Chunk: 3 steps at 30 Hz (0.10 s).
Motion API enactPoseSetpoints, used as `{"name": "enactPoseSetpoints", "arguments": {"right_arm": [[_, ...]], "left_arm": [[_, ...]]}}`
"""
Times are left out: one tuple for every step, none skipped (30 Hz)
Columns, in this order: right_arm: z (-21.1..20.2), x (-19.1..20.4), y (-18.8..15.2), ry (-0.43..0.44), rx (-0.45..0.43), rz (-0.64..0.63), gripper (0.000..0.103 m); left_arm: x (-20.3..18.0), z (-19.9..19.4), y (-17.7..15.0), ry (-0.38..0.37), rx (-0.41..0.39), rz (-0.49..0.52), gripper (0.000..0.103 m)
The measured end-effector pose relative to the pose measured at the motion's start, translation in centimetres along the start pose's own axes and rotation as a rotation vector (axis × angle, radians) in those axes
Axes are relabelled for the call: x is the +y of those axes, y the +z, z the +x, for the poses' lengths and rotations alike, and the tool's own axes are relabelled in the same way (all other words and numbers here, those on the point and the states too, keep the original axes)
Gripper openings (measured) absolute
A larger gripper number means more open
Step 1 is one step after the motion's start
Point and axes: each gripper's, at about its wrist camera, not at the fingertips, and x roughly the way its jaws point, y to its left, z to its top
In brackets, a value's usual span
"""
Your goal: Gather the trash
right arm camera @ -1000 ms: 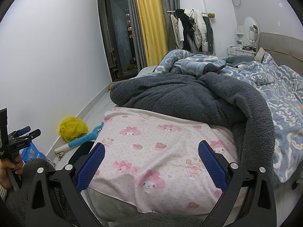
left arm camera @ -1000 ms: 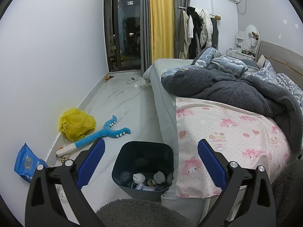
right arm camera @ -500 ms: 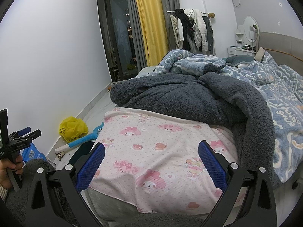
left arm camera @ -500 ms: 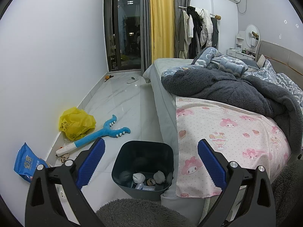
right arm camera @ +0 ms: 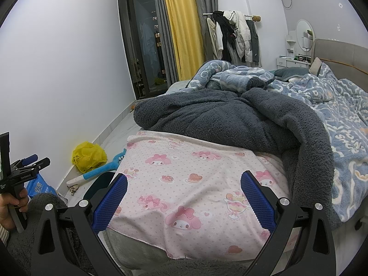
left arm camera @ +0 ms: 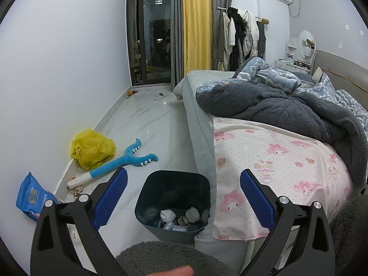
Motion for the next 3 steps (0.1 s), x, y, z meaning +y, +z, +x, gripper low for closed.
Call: {"name": "enactPoseSetpoints", "arguments": {"right_arm": [[0.01, -0.03, 0.0, 0.0, 0.0, 0.0, 0.1], [0.01, -0.03, 0.0, 0.0, 0.0, 0.0, 0.1], [0.01, -0.04, 0.01, 0.0, 0.0, 0.0, 0.1]], "left_arm": [[0.02, 0.05, -0.05, 0.001, 0.001, -0.002, 0.1], [-0.02, 0.0, -0.09, 0.001, 0.002, -0.004, 0.1], [-0.09, -0.01, -0.14, 0.001, 0.003, -0.005, 0.1]]}}
